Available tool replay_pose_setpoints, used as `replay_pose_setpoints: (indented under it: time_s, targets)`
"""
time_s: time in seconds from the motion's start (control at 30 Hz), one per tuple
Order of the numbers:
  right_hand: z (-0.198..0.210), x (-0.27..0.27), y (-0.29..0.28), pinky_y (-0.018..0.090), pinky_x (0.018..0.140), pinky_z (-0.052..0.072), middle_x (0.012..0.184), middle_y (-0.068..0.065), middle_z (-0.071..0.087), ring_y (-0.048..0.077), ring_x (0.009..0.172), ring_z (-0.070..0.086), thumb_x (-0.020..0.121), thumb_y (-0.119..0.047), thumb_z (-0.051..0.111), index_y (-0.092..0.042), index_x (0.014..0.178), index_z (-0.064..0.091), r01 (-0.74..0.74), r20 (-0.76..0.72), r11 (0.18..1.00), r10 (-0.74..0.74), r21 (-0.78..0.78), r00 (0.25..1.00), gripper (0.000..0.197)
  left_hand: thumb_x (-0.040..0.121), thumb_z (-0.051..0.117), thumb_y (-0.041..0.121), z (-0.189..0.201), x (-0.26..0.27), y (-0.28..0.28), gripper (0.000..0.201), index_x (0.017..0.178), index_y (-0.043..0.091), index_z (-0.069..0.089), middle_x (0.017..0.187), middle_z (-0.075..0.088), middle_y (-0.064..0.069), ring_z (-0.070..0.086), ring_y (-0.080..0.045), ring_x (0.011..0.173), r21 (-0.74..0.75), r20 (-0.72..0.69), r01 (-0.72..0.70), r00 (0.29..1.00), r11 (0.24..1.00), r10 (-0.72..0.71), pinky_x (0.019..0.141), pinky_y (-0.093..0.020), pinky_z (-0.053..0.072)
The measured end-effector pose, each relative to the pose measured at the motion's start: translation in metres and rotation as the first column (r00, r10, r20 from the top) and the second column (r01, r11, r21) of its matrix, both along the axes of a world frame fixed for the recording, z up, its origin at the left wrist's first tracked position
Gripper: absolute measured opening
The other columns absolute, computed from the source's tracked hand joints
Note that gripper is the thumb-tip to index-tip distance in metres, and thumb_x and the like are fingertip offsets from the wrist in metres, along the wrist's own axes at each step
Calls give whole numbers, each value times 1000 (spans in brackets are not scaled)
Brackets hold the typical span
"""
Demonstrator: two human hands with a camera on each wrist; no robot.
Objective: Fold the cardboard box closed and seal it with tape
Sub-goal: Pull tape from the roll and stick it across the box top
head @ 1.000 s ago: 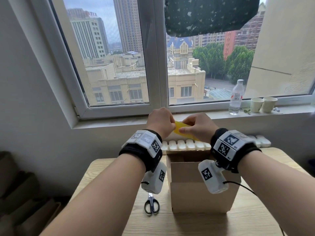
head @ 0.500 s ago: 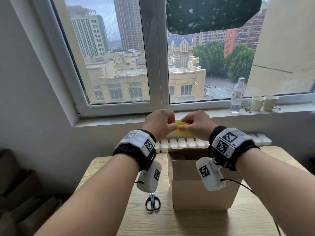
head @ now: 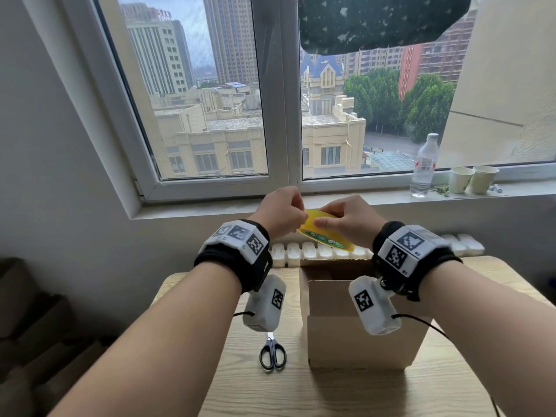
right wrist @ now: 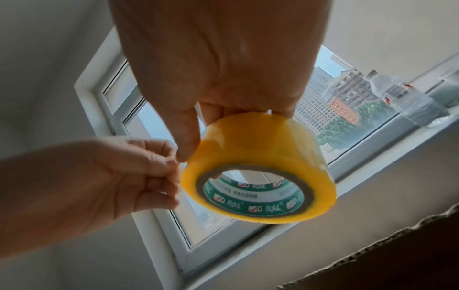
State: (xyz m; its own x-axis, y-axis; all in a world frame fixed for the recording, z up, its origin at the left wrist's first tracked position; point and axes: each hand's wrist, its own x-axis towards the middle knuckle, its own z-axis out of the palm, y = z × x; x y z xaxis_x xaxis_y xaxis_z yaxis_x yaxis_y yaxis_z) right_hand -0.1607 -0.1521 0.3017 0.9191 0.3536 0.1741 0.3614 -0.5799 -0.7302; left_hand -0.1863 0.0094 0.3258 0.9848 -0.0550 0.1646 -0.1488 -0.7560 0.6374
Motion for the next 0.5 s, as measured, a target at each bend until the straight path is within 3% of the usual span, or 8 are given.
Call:
replay_pose_setpoints:
  time_s: [0.1,0.17,0.23,0.4,0.5]
  targets:
    - [-1,0,4,35,81,54,96,3,71,19,88,67,87,-31,67,-12,111,71,-2,35,1000,2,8,999,31,89,57,-1,2,3,4,6,87,4,54,75,60,-11,61,-19,64,-276,-128,-44,992,960,8,69,-32,58]
    - [-2,0,7,34,80,54,96,3,71,19,88,67,86,-32,67,-12,111,71,6,49,1000,-7,26,999,32,89,62,3,1,4,7,14,102,1,57,83,61,-12,62,-17,68,-323,-147,-62,989,944,14,69,-28,58]
    - [-4,1,10,34,79,54,96,4,72,20,87,67,86,-32,68,-11,110,71,13,62,999,-15,35,998,32,87,68,10,-1,6,10,25,109,0,60,93,65,-14,64,-17,73,-309,-156,-68,988,949,20,73,-26,58]
    - [-9,5,20,31,77,53,96,4,70,20,88,66,87,-29,67,-11,114,70,4,46,997,-7,74,999,32,91,65,17,-2,14,15,23,105,0,66,98,65,-12,61,-16,78,-278,-162,-144,982,950,101,68,-20,55]
    - [-12,10,21,35,88,54,105,7,72,18,95,67,85,-22,71,-10,117,68,-14,-50,989,22,149,999,34,96,56,20,0,22,21,23,102,1,67,103,66,-13,61,-24,87,-90,-74,-147,987,985,141,86,-36,55]
